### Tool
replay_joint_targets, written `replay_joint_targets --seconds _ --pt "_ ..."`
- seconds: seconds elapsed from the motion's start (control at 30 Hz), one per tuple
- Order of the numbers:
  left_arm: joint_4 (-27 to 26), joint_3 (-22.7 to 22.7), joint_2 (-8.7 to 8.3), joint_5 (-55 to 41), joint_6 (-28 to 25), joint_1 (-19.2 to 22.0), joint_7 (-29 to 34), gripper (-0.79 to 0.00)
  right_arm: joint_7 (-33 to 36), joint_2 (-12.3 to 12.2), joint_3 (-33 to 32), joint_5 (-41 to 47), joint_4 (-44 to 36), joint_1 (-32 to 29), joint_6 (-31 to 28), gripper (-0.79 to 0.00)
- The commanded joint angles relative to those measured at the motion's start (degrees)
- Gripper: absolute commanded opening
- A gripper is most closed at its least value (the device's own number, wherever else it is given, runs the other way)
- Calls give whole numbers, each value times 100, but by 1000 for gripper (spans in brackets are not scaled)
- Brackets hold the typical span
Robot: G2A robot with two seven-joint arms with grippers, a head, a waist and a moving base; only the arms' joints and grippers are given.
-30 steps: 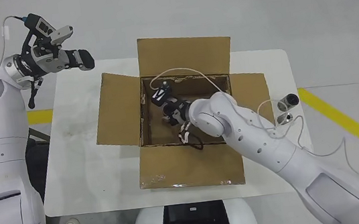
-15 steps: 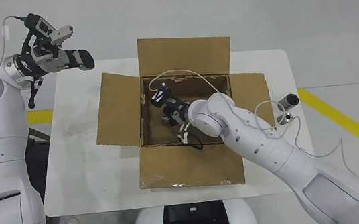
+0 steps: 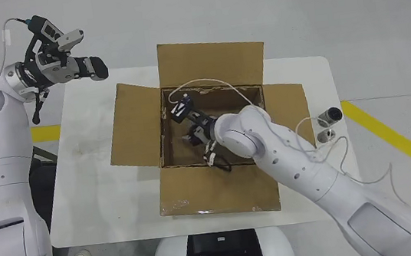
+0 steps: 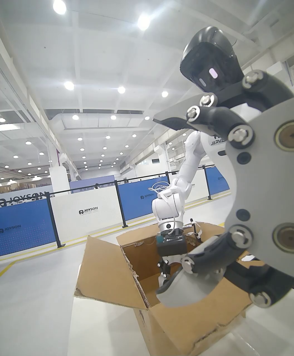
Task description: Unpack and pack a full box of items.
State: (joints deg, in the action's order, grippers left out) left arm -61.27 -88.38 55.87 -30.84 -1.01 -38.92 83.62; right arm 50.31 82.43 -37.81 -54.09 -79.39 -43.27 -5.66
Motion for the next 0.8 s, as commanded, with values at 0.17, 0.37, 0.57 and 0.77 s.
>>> replay_joint_targets --seconds 0.17,0.37,0.57,0.77 --pt "0 0 0 0 0 0 0 0 132 -103 -275 -143 -841 -307 -70 -237" --pt "0 0 0 0 0 0 0 0 203 -183 -509 -286 -1448 -517 -213 -225" --pt "0 0 0 0 0 0 0 0 257 -316 -1038 -248 -2145 -888 -258 -219" --pt "0 0 0 0 0 0 0 0 270 -488 -1839 -257 -2842 -1426 -204 -200"
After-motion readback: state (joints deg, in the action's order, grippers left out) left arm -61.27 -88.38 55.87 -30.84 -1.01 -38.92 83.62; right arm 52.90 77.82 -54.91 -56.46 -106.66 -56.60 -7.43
